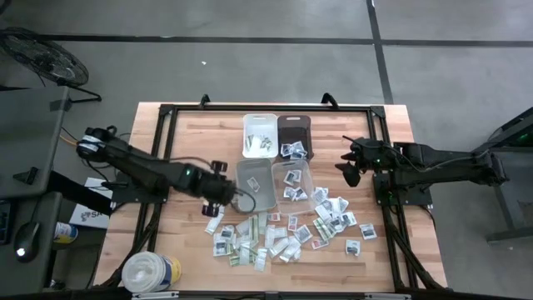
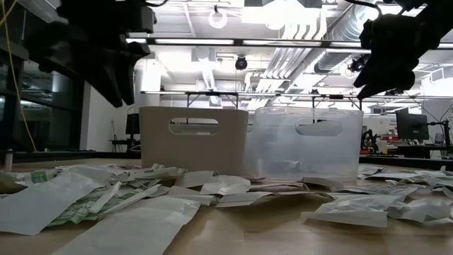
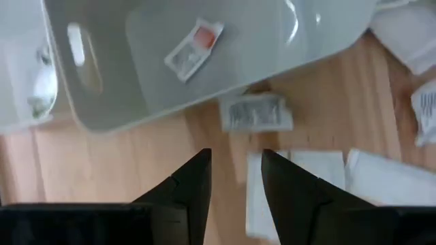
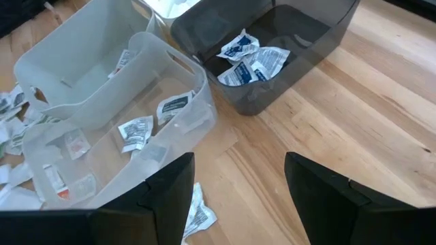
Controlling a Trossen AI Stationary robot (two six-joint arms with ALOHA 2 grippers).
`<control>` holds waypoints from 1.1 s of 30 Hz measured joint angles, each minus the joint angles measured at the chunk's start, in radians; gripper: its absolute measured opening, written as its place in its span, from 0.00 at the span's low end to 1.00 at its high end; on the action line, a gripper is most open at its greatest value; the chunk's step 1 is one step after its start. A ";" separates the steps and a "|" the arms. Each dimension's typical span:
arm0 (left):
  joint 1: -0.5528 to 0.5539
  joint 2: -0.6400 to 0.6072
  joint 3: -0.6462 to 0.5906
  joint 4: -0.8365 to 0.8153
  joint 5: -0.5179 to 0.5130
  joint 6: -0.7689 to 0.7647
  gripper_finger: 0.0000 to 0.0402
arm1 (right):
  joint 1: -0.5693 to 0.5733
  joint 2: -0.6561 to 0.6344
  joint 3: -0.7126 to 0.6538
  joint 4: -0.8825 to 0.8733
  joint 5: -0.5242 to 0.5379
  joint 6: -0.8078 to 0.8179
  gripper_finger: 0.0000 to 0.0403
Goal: Pick & Place First Aid Supplies
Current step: Put the orange ointment pack into the gray bin
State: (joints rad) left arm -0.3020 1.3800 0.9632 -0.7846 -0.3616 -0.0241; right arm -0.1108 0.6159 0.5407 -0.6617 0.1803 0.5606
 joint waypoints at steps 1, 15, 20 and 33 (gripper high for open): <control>-0.019 0.000 -0.024 0.046 -0.024 -0.005 0.32 | 0.000 0.000 0.000 0.000 -0.005 0.000 0.55; -0.073 0.000 -0.224 0.365 -0.040 -0.103 0.56 | 0.000 0.000 0.000 0.000 -0.043 -0.011 0.55; -0.073 0.012 -0.233 0.396 -0.053 -0.053 0.57 | 0.000 0.000 0.000 -0.001 -0.053 -0.011 0.55; -0.071 0.176 -0.224 0.483 -0.038 0.013 0.57 | 0.000 0.000 0.000 0.000 -0.069 -0.001 0.55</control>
State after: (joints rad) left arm -0.3733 1.5563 0.7397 -0.3018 -0.3992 -0.0116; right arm -0.1106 0.6163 0.5410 -0.6619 0.1115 0.5599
